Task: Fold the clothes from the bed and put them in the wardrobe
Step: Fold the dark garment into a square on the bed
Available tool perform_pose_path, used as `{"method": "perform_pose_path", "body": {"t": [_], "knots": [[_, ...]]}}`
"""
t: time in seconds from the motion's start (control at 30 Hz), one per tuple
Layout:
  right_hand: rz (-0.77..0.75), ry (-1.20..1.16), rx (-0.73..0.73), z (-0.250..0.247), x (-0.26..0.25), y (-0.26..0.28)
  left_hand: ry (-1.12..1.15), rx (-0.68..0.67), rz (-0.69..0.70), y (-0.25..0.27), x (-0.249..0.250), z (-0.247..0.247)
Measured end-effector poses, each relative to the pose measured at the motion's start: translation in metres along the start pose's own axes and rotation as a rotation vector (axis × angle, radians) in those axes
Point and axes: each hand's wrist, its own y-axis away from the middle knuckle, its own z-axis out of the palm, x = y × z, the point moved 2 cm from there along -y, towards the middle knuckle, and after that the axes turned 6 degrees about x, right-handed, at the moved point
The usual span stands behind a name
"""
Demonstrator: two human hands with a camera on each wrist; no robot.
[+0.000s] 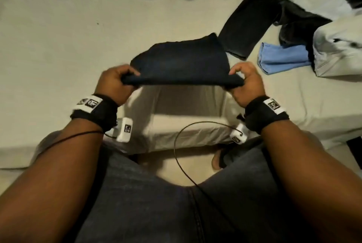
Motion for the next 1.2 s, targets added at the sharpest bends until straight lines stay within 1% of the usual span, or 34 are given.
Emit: {"method": "perform_pose_path", "body": {"t": [0.03, 0.07, 0.1, 0.13, 0.17, 0.2, 0.23, 0.3, 0.33, 0.37, 0.4, 0.47, 0.53, 0.57, 0.6, 0.67, 0.73, 0.87, 0.97, 1.1, 1.17, 1.2], "knots": [[0.042, 0.134, -0.147, 0.003, 0.011, 0.015, -0.157, -0.144, -0.005, 0.011, -0.01, 0.006], [0.151, 0.273, -0.324, 0.008, 0.026, 0.031, -0.297, -0.316, -0.041, 0.024, -0.019, 0.013], [0.316, 0.392, -0.512, 0.01, 0.039, 0.05, -0.416, -0.488, -0.113, 0.039, -0.025, 0.019], [0.474, 0.464, -0.677, 0.012, 0.049, 0.067, -0.498, -0.622, -0.195, 0.053, -0.032, 0.026], [0.58, 0.476, -0.757, 0.011, 0.057, 0.08, -0.523, -0.681, -0.263, 0.064, -0.037, 0.03], [0.628, 0.459, -0.75, 0.01, 0.061, 0.086, -0.51, -0.666, -0.309, 0.07, -0.04, 0.034], [0.655, 0.432, -0.706, 0.009, 0.062, 0.087, -0.474, -0.586, -0.357, 0.072, -0.04, 0.035], [0.672, 0.348, -0.589, 0.01, 0.055, 0.085, -0.412, -0.352, -0.457, 0.067, -0.041, 0.031], [0.688, 0.292, -0.564, 0.014, 0.052, 0.084, -0.401, -0.272, -0.519, 0.065, -0.042, 0.028], [0.704, 0.238, -0.559, 0.017, 0.046, 0.085, -0.411, -0.252, -0.575, 0.066, -0.045, 0.027], [0.717, 0.22, -0.565, 0.021, 0.043, 0.087, -0.439, -0.283, -0.614, 0.068, -0.047, 0.028], [0.717, 0.262, -0.558, 0.026, 0.041, 0.09, -0.439, -0.4, -0.652, 0.078, -0.047, 0.035], [0.728, 0.334, -0.498, 0.029, 0.041, 0.088, -0.386, -0.452, -0.654, 0.088, -0.044, 0.041], [0.731, 0.368, -0.483, 0.029, 0.039, 0.086, -0.364, -0.443, -0.641, 0.092, -0.042, 0.043], [0.739, 0.396, -0.488, 0.029, 0.039, 0.085, -0.348, -0.403, -0.642, 0.094, -0.042, 0.044], [0.769, 0.421, -0.534, 0.03, 0.036, 0.084, -0.327, -0.294, -0.69, 0.097, -0.046, 0.044], [0.8, 0.43, -0.551, 0.031, 0.033, 0.085, -0.333, -0.237, -0.724, 0.1, -0.051, 0.041], [0.758, 0.491, -0.542, 0.032, 0.027, 0.084, -0.307, -0.241, -0.731, 0.099, -0.059, 0.041], [0.741, 0.452, -0.51, 0.034, 0.023, 0.085, -0.254, -0.233, -0.721, 0.1, -0.058, 0.043], [0.76, 0.388, -0.434, 0.034, 0.021, 0.085, -0.23, -0.169, -0.727, 0.099, -0.054, 0.039], [0.781, 0.397, -0.436, 0.033, 0.021, 0.086, -0.272, -0.201, -0.723, 0.098, -0.055, 0.041], [0.79, 0.402, -0.461, 0.032, 0.021, 0.087, -0.323, -0.243, -0.728, 0.098, -0.057, 0.04]]}}
